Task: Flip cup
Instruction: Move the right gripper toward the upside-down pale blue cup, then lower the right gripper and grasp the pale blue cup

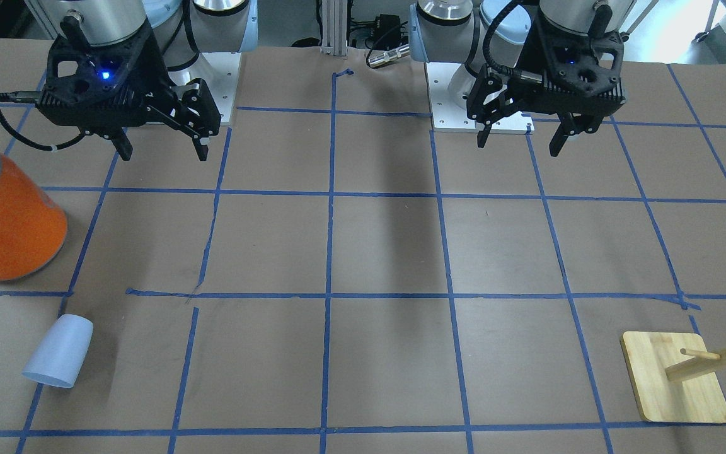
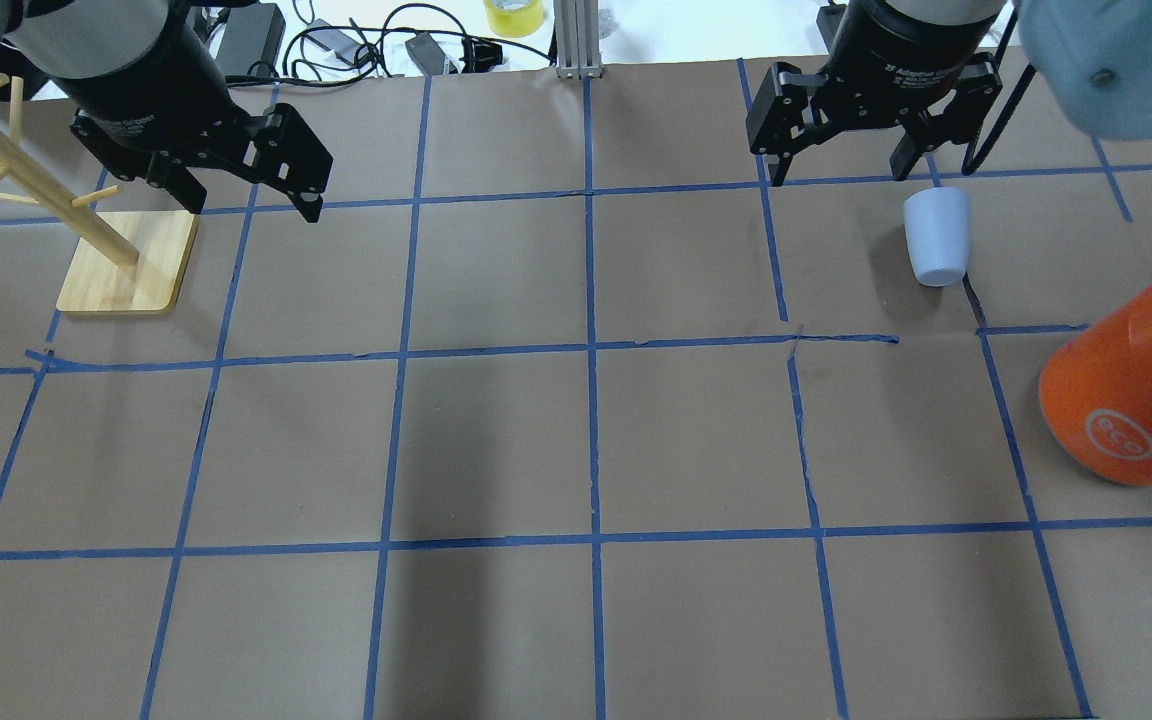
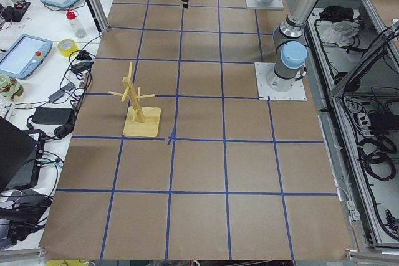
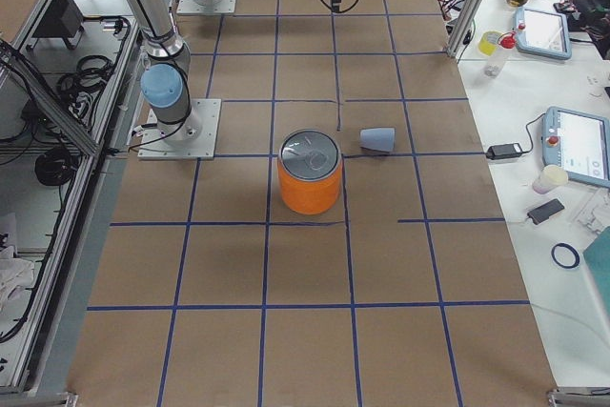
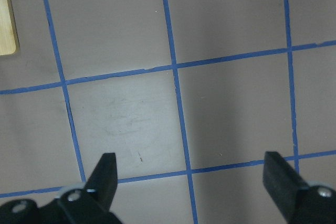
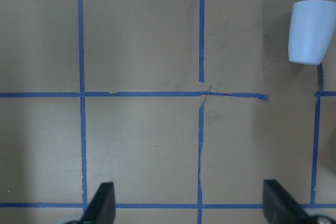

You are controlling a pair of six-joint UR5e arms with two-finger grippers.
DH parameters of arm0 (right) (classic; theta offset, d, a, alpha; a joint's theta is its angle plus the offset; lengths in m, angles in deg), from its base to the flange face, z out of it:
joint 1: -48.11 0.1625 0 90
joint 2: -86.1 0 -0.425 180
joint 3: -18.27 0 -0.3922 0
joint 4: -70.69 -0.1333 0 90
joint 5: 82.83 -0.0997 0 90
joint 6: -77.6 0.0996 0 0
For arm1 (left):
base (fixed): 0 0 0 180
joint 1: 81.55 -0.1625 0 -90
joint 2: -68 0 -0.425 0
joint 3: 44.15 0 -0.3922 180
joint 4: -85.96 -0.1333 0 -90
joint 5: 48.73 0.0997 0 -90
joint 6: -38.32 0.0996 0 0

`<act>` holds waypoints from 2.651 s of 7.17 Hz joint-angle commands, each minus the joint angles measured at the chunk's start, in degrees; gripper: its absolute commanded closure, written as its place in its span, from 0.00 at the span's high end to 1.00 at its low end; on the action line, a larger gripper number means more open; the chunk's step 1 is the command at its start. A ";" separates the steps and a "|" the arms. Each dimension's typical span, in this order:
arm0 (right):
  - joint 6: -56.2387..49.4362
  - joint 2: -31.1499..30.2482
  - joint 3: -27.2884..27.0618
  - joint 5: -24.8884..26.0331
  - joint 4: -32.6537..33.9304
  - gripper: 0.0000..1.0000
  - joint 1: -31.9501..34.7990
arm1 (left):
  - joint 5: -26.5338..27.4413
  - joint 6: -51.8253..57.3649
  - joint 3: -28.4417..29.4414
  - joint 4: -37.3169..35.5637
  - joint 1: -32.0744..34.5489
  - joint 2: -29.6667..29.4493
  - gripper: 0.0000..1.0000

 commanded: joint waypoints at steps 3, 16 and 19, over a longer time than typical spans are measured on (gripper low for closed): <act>-1.63 5.60 0.51 -0.09 7.13 1.00 -8.53 | 0.06 -0.03 -0.26 0.01 -0.08 0.21 1.00; -12.18 28.65 -12.76 4.31 40.27 0.60 -21.06 | 0.24 -0.03 -0.35 0.01 -0.08 0.21 1.00; -16.10 24.63 -13.10 2.73 38.52 0.47 -20.88 | 0.24 -0.03 -0.35 -0.07 -0.16 0.21 1.00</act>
